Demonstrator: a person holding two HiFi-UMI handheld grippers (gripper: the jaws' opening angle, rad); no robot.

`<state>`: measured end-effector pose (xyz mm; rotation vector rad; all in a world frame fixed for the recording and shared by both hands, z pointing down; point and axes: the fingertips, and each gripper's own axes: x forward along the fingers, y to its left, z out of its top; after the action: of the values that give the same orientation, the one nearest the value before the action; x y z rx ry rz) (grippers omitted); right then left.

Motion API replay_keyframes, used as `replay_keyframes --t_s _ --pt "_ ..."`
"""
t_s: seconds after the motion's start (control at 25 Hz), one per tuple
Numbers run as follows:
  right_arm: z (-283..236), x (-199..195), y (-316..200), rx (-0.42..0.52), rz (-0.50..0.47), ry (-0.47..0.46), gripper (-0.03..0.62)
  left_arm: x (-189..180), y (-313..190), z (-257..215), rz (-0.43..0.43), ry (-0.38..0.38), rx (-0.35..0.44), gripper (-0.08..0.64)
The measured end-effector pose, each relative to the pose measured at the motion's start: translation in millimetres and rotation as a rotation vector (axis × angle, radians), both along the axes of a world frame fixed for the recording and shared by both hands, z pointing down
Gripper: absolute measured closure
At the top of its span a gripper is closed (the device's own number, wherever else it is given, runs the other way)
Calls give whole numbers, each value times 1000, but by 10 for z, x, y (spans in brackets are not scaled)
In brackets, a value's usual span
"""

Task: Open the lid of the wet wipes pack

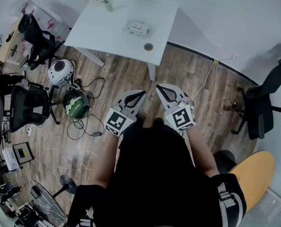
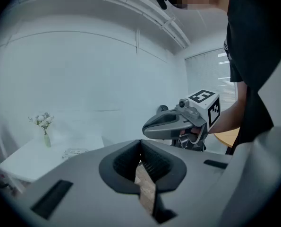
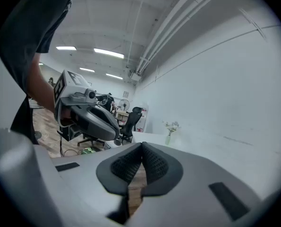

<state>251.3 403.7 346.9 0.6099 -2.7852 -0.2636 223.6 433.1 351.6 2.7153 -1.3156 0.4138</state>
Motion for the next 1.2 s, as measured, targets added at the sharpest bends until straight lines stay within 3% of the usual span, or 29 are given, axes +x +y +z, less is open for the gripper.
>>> replay_keyframes --t_s 0.6,0.88,1.2 --pt "75 -114 211 -41 -43 13 577 -99 183 41 -38 52 -24 537" --pt "142 -122 142 -64 -3 41 575 -189 196 71 -35 62 -37 537" --pt "239 -364 -134 -81 61 87 575 -535 -104 67 -17 79 -36 537"
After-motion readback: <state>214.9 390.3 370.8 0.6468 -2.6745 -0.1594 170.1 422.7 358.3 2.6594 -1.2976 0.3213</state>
